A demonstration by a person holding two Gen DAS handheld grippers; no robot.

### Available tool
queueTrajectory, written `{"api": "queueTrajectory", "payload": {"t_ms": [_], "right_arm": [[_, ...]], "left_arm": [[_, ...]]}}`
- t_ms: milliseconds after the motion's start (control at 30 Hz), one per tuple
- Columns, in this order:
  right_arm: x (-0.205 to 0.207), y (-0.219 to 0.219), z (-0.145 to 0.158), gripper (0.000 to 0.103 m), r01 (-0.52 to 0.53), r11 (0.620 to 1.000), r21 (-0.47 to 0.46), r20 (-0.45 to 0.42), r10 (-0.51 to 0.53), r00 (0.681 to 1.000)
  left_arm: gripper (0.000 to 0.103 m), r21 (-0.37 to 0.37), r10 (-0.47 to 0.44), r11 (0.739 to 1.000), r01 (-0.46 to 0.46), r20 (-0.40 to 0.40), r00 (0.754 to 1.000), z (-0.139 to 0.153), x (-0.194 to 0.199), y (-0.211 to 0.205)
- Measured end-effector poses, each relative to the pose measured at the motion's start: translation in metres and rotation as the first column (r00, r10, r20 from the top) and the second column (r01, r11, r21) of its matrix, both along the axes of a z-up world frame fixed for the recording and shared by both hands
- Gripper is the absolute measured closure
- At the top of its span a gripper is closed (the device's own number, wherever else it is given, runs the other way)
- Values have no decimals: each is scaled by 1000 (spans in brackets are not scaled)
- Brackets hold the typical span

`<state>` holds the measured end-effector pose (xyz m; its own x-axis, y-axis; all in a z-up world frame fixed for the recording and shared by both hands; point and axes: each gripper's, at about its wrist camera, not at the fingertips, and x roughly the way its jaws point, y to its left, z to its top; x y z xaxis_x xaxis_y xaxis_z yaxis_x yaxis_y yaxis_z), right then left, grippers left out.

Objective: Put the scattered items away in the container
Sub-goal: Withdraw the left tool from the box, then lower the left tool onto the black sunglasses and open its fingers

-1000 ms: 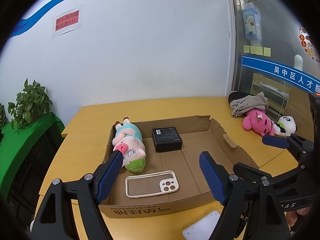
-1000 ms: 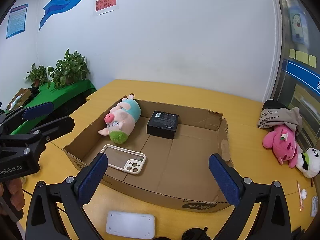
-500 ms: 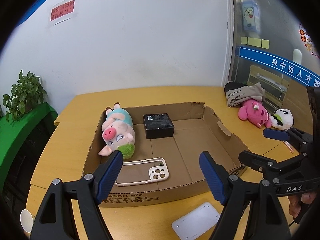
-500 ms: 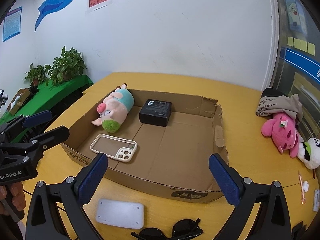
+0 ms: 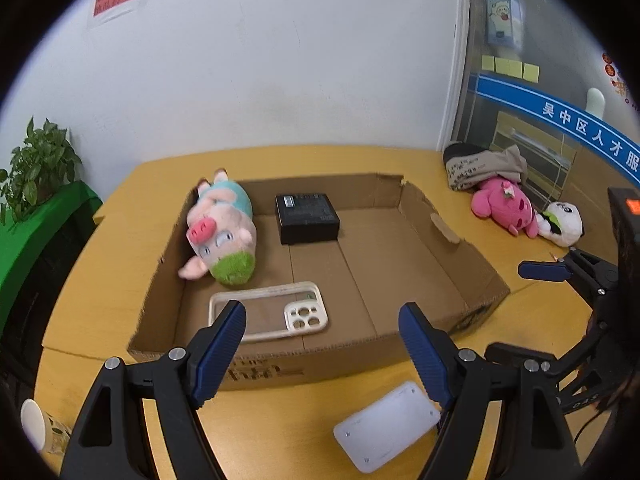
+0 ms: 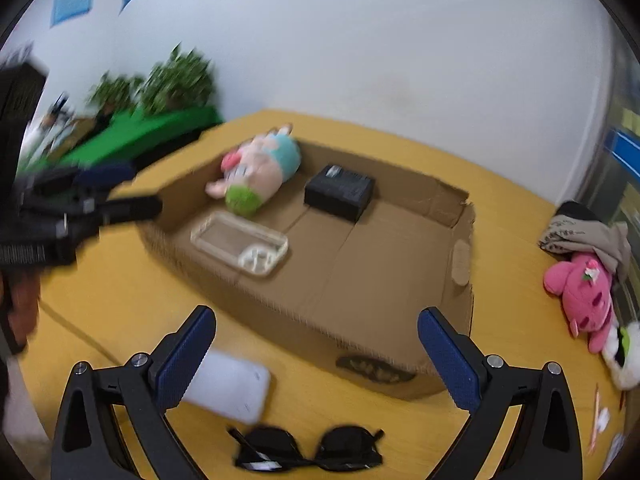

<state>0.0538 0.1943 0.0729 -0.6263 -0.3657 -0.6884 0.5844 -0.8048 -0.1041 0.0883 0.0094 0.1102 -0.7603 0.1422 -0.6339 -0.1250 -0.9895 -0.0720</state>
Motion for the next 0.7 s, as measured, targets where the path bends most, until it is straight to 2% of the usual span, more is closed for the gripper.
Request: {"api": "queueTrajectory", "payload": {"t_ms": [133, 267, 367, 433, 533, 700], "right_arm": [[12, 20, -44, 0, -144, 977, 160, 77, 133, 988], [23, 42, -81, 1, -271, 937, 221, 184, 232, 955], [27, 53, -106, 1, -369, 885, 285, 255, 302, 919], [29, 55, -120, 2, -445, 833, 329, 299, 355, 886], [34, 50, -132, 2, -528, 755, 389, 299, 439, 847], [23, 38, -132, 9, -597, 718, 358, 314, 510, 801]], "left_arm": [[24, 30, -25, 999, 23, 70, 997, -23, 11, 2], [24, 111, -129, 987, 112, 155, 979, -51, 26, 13], [24, 125, -191, 978, 168, 202, 961, -67, 34, 27], [24, 122, -226, 972, 202, 230, 947, -76, 39, 39], [24, 96, -277, 961, 260, 250, 928, -84, 47, 60], [24, 124, -307, 951, 284, 272, 912, -91, 47, 71]]}}
